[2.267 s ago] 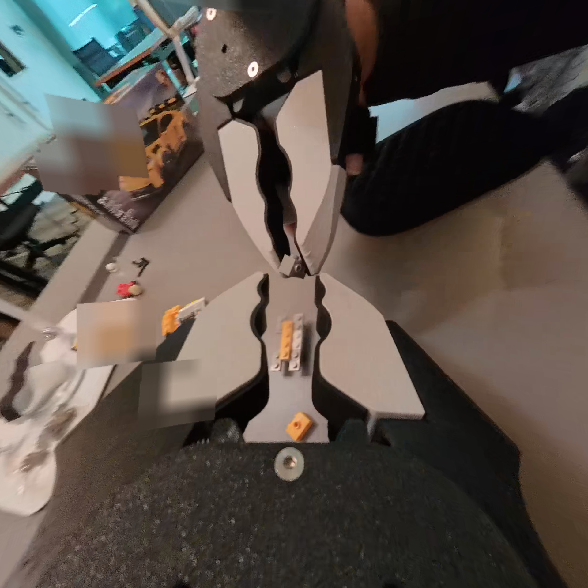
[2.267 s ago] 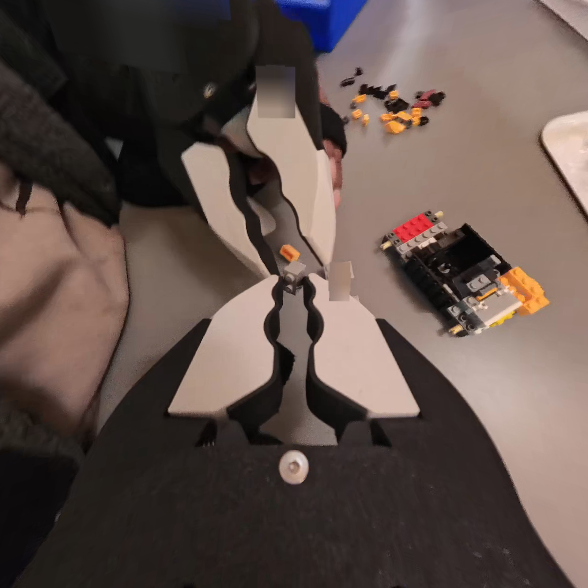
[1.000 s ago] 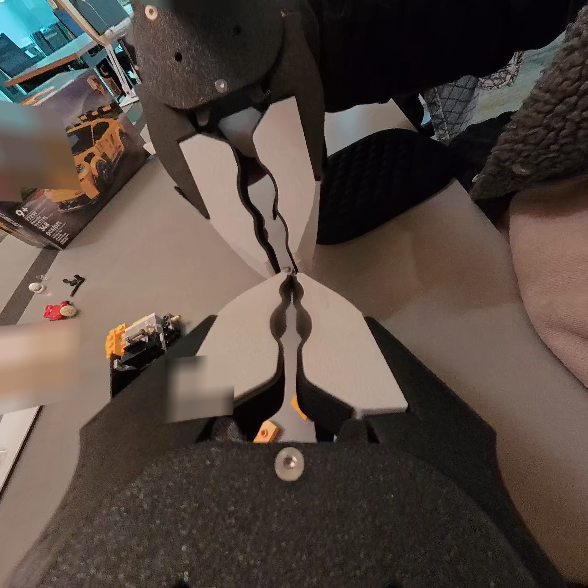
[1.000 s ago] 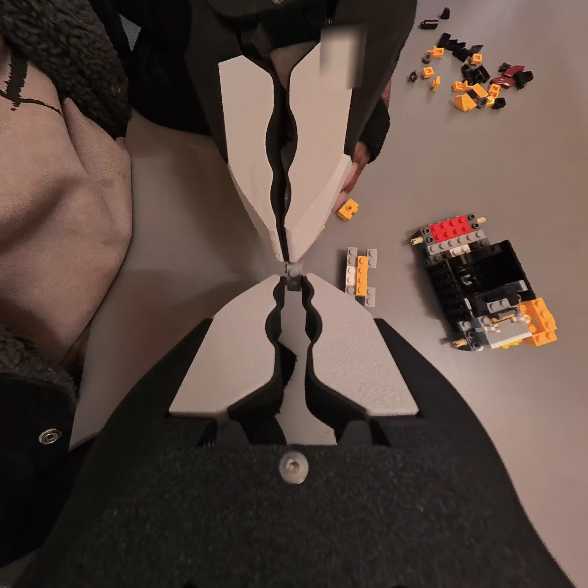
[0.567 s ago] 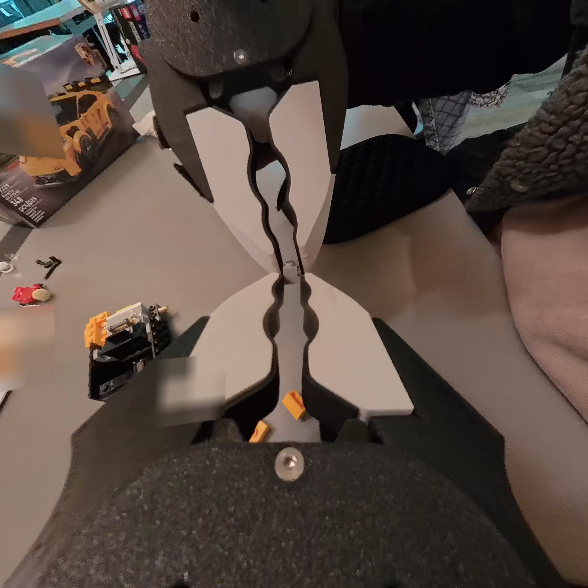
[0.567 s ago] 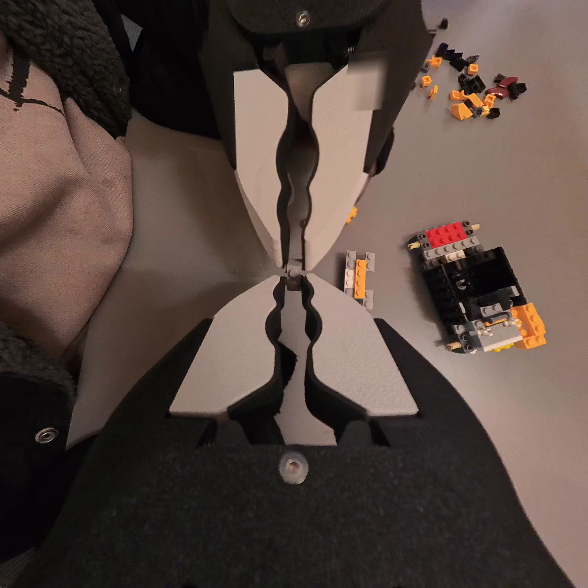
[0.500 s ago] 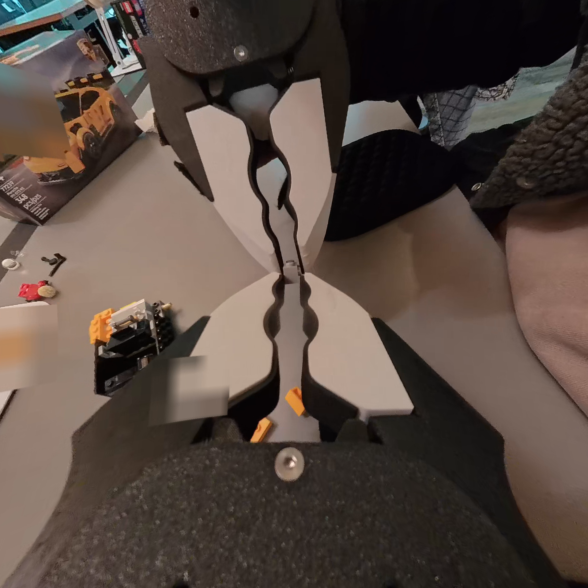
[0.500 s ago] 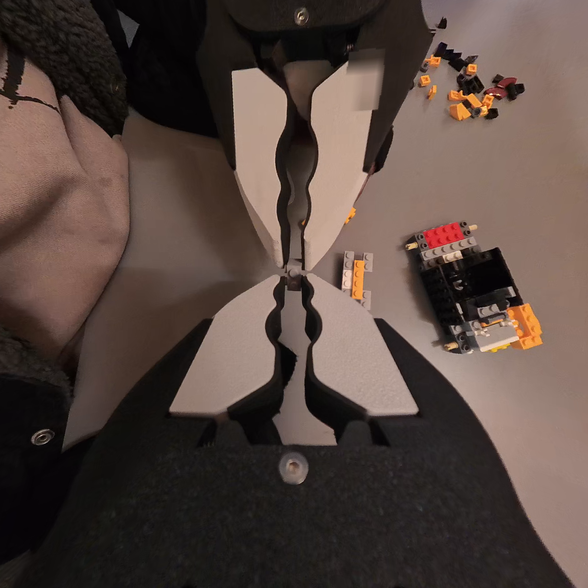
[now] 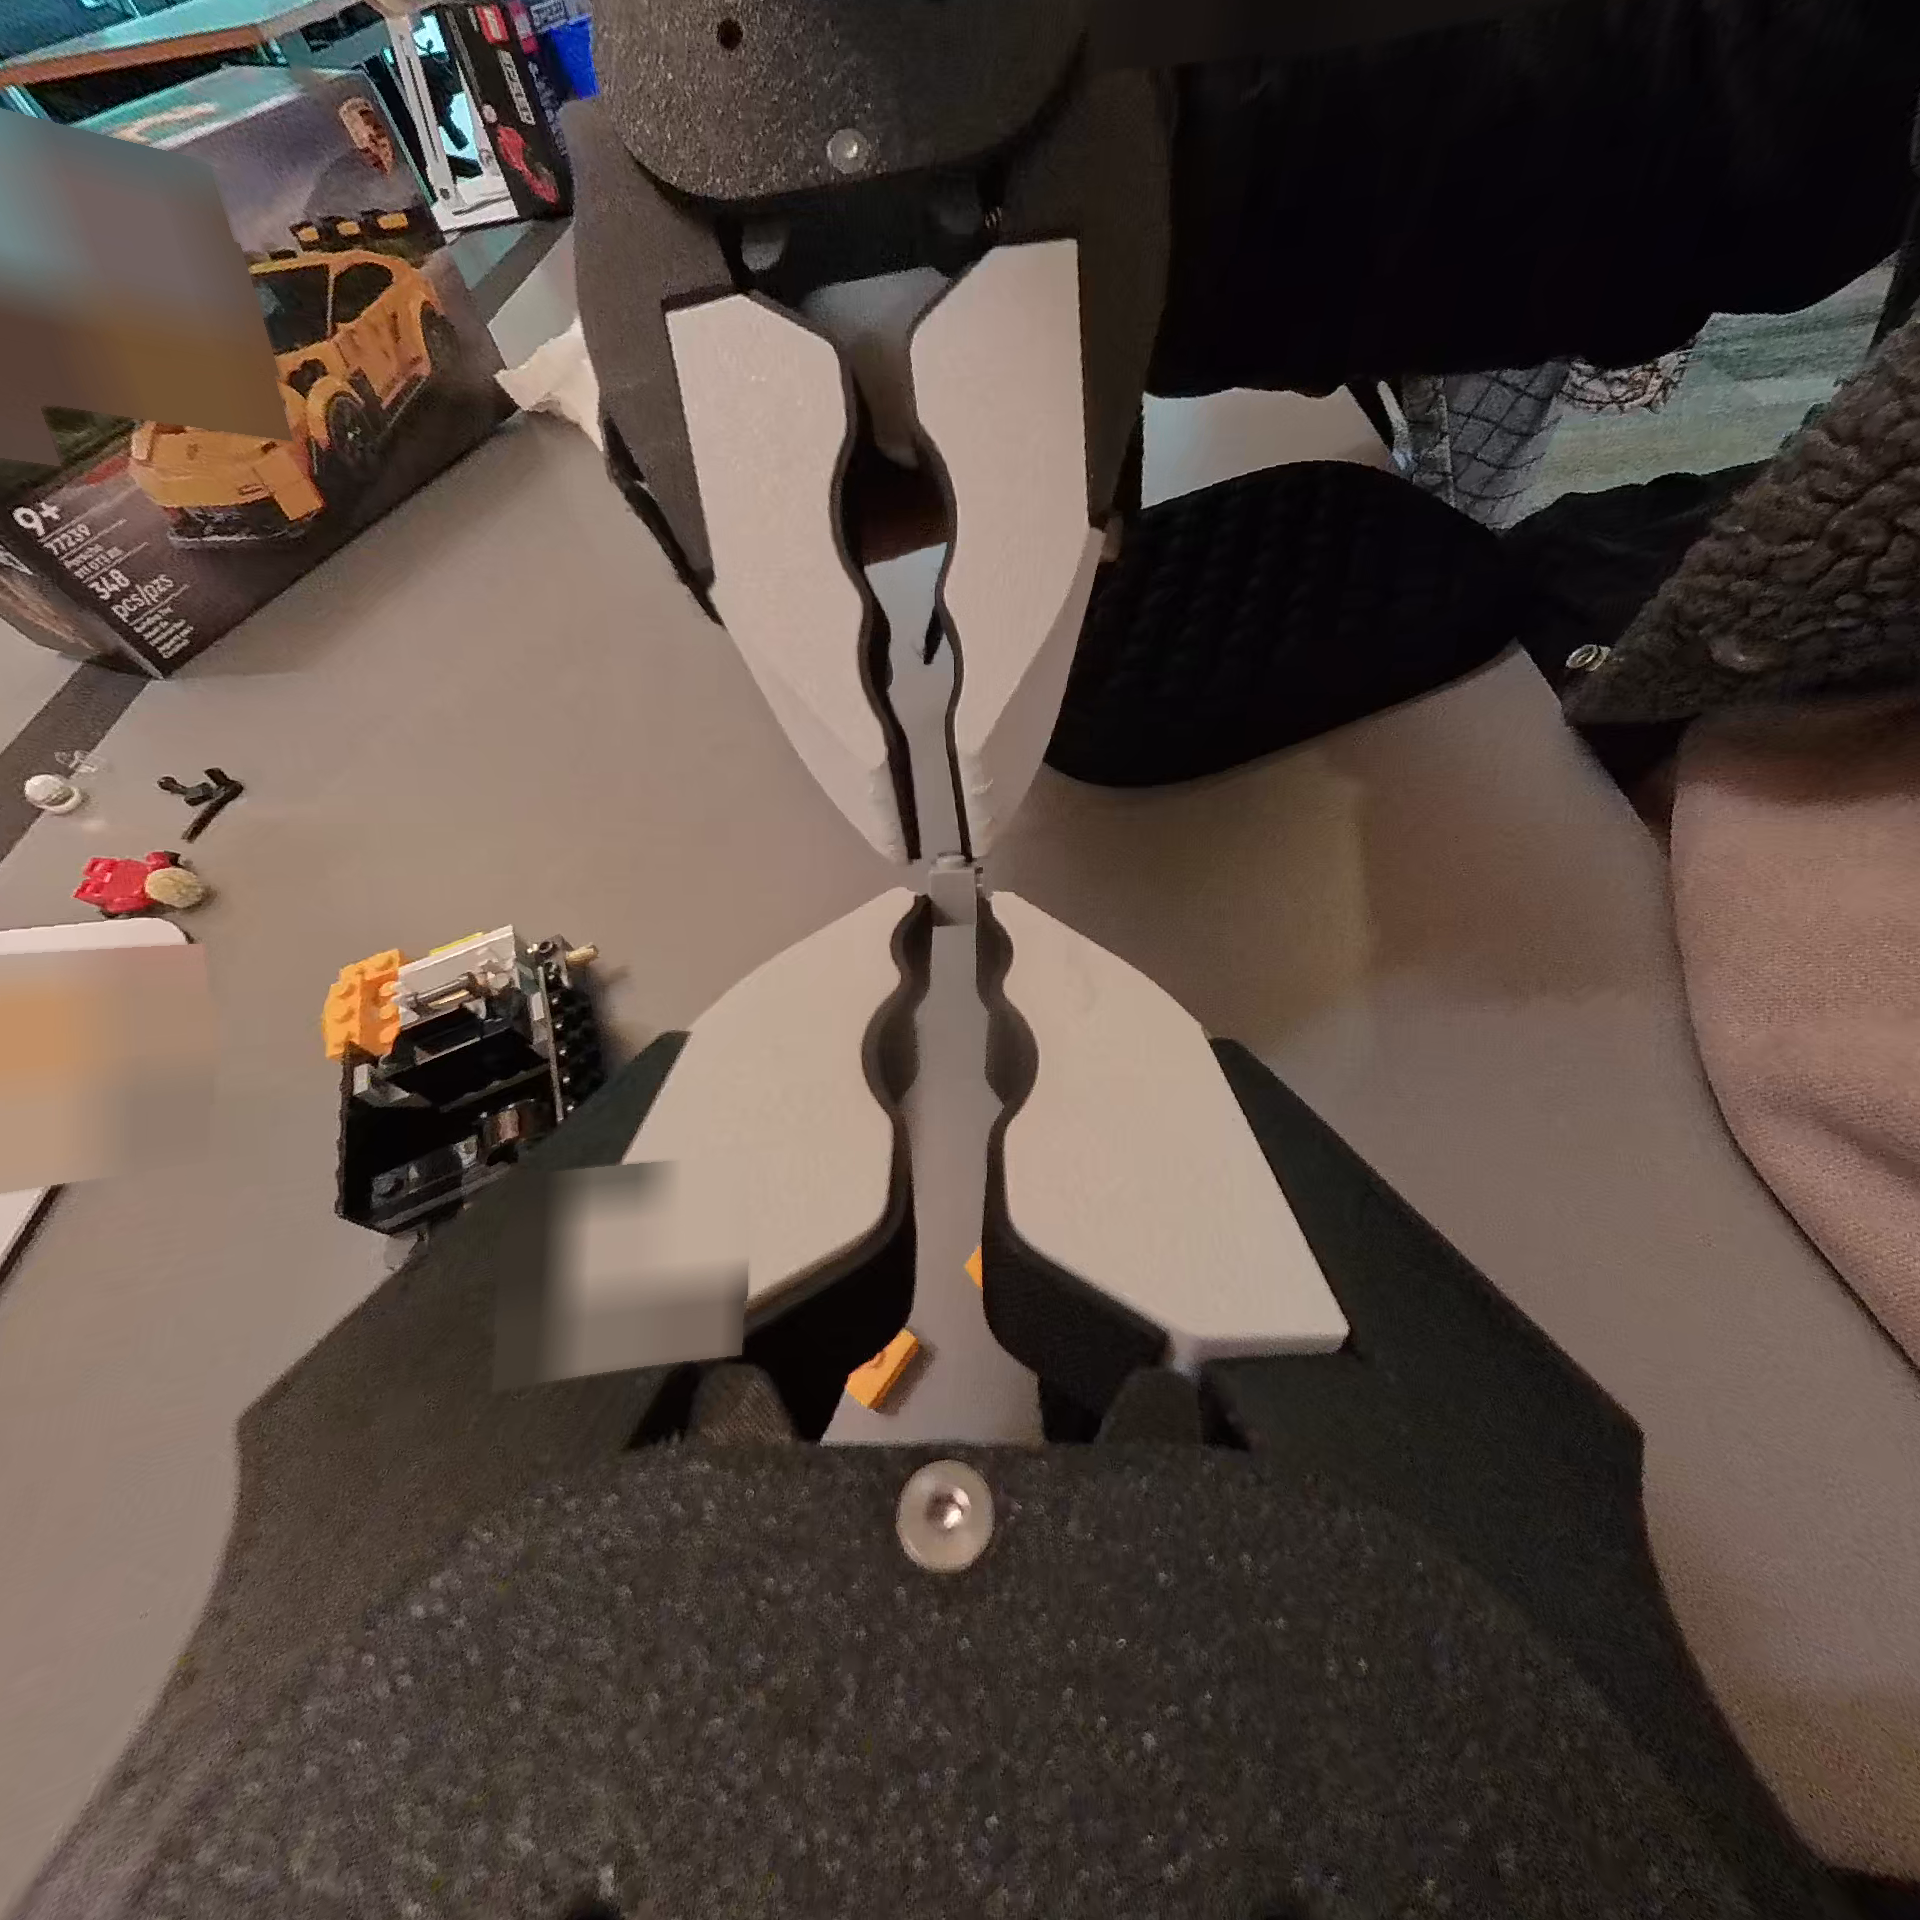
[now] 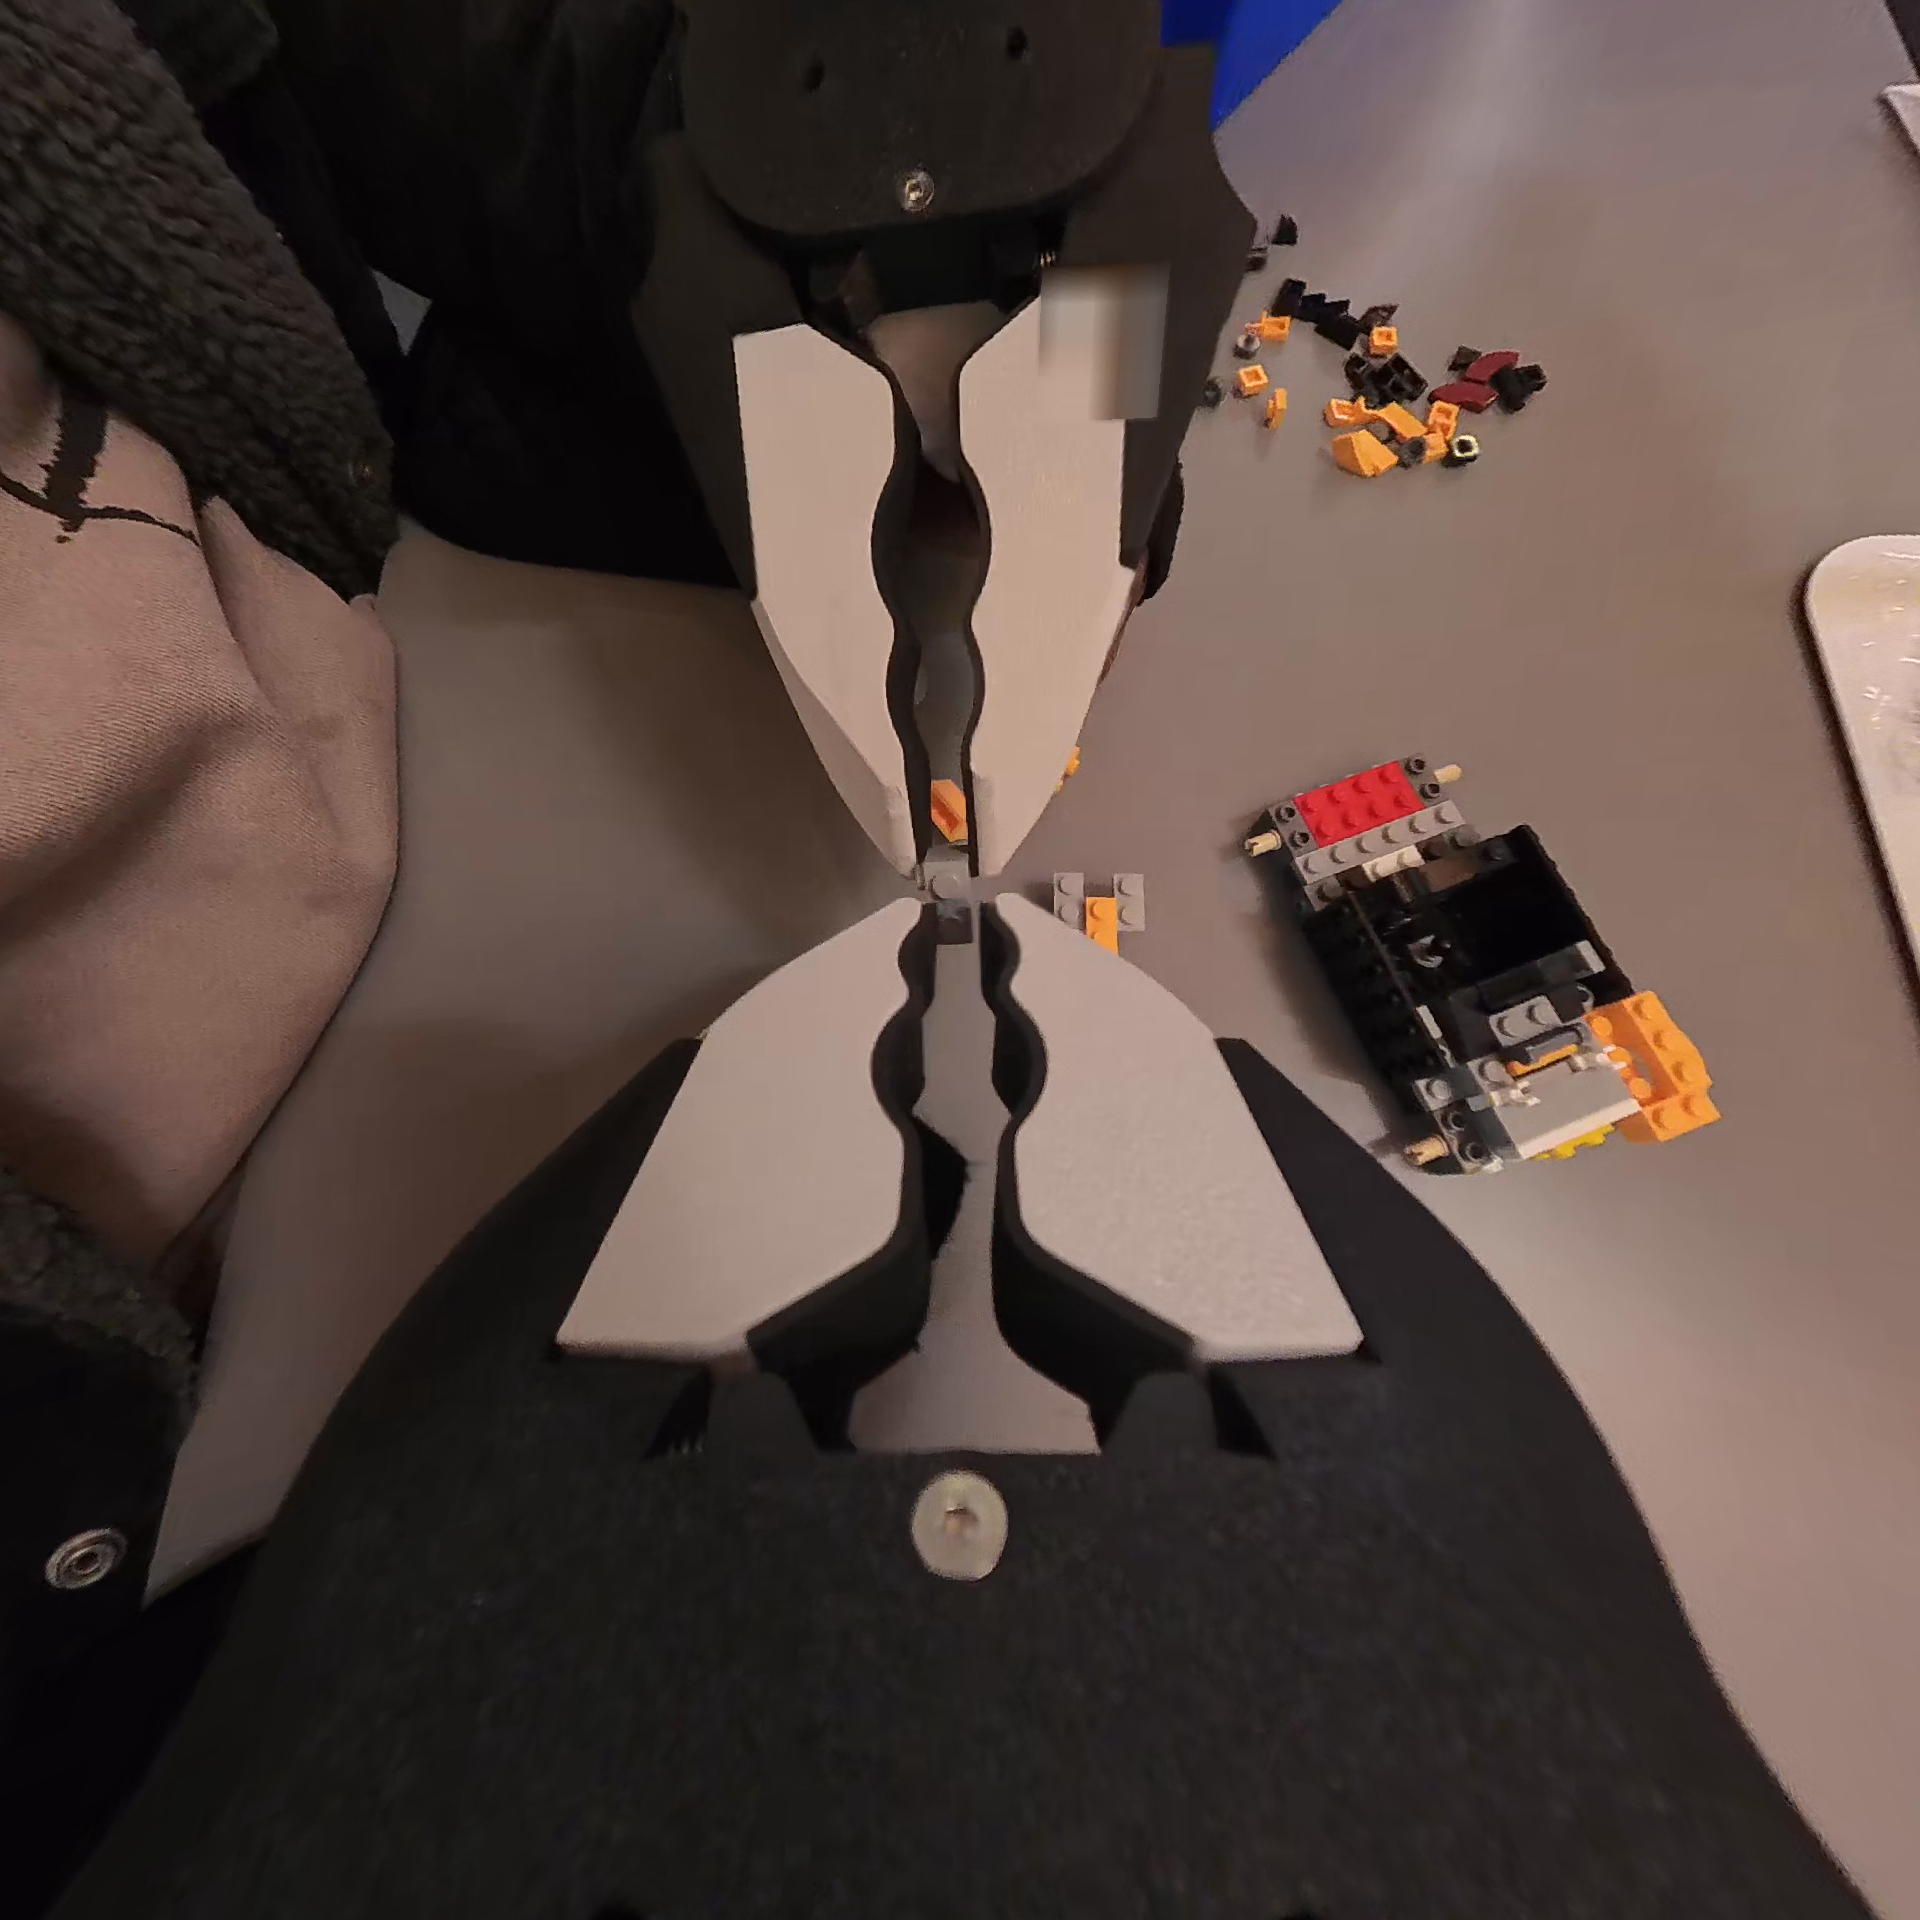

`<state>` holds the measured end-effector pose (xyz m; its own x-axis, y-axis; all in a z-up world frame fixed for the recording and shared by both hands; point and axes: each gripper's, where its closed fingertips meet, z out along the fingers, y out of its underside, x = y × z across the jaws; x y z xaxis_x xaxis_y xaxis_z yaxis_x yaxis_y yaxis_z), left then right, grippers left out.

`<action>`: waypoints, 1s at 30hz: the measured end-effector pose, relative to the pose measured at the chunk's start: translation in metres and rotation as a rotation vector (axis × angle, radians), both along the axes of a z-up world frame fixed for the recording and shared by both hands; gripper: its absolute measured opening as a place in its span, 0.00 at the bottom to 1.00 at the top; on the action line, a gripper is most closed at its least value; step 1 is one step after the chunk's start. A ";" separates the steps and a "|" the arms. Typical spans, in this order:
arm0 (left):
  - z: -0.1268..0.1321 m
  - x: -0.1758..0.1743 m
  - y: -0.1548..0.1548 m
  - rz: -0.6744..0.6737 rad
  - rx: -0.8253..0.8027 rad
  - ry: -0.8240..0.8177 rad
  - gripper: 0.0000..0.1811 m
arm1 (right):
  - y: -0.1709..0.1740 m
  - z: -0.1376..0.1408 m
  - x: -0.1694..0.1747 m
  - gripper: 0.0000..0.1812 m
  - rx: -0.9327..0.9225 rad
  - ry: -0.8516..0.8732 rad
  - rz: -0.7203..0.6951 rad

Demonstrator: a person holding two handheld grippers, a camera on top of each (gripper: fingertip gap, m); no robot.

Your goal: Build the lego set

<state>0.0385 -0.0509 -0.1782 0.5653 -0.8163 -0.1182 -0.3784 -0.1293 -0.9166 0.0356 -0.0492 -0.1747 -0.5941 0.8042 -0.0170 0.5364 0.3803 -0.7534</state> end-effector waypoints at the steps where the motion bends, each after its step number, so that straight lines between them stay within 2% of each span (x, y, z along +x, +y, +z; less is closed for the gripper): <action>1: 0.000 0.000 0.000 -0.002 0.001 -0.003 0.04 | 0.000 0.001 0.000 0.05 -0.011 0.001 0.003; 14: -0.002 -0.003 0.002 0.002 0.005 0.001 0.04 | -0.002 -0.002 -0.003 0.07 -0.099 -0.020 0.051; 22: -0.003 -0.009 0.006 0.026 0.019 0.019 0.04 | 0.002 -0.006 -0.008 0.05 -0.082 -0.048 0.038; 25: -0.018 -0.023 0.013 0.077 -0.028 0.100 0.14 | 0.016 -0.015 -0.008 0.05 0.003 -0.114 0.014; 30: -0.056 -0.032 0.015 0.107 -0.164 0.231 0.27 | 0.016 -0.036 -0.010 0.05 0.100 -0.238 0.032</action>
<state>0.0070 -0.0363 -0.2338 0.6227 -0.7724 -0.1248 -0.5504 -0.3191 -0.7715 0.0258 -0.0334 -0.2103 -0.6084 0.7895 -0.0809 0.6803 0.4663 -0.5656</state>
